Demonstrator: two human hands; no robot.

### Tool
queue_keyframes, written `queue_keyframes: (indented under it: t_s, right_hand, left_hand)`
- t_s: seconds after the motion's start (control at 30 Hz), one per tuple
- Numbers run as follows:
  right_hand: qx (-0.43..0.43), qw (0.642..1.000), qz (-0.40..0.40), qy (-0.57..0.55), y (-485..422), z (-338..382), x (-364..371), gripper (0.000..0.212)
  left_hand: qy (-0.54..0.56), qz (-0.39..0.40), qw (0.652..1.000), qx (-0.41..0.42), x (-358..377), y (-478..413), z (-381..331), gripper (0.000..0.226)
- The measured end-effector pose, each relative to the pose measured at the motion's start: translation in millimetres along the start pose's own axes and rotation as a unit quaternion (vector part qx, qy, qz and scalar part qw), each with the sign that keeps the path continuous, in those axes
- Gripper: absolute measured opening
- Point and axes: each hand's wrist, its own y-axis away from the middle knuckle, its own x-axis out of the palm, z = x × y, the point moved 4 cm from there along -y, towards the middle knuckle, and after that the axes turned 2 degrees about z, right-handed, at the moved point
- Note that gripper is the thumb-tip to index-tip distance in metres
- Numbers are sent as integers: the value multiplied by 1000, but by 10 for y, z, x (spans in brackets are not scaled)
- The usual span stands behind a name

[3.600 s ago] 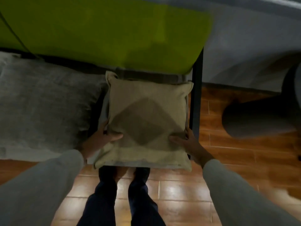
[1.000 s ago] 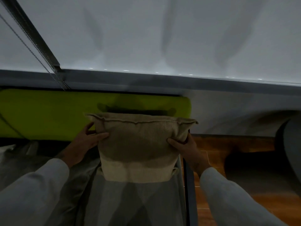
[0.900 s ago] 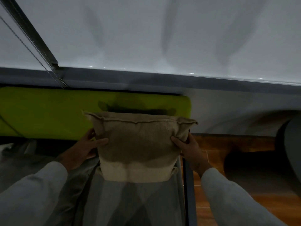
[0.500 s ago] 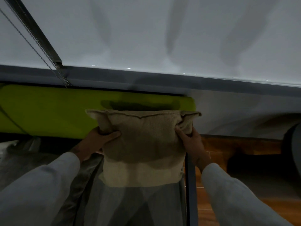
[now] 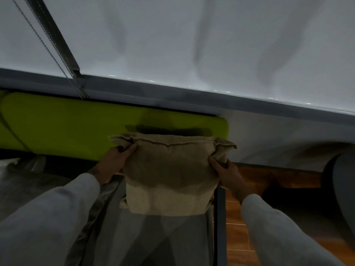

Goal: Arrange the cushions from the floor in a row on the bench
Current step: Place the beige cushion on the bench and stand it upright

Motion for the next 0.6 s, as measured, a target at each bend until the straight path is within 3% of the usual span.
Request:
queue_keyframes:
  t_s: [0.17,0.37,0.5,0.6]
  right_hand:
    - [24,998,-23,51,56,-123,-149,123]
    - [-9,996,-42,83,68,-64,-188,92]
    - [-27,992,-107,54,138,30,-274,76]
    - [-46,989,-140,28,237,152,-303,77]
  left_hand:
    - [28,4,999,23,74,-12,-131,44]
    - [16,-12,999,30,14,41,-114,47]
    - [-84,-18,993,86,-130,122,-174,45]
    - [-202,-26,972,121,-288,244,-195,62]
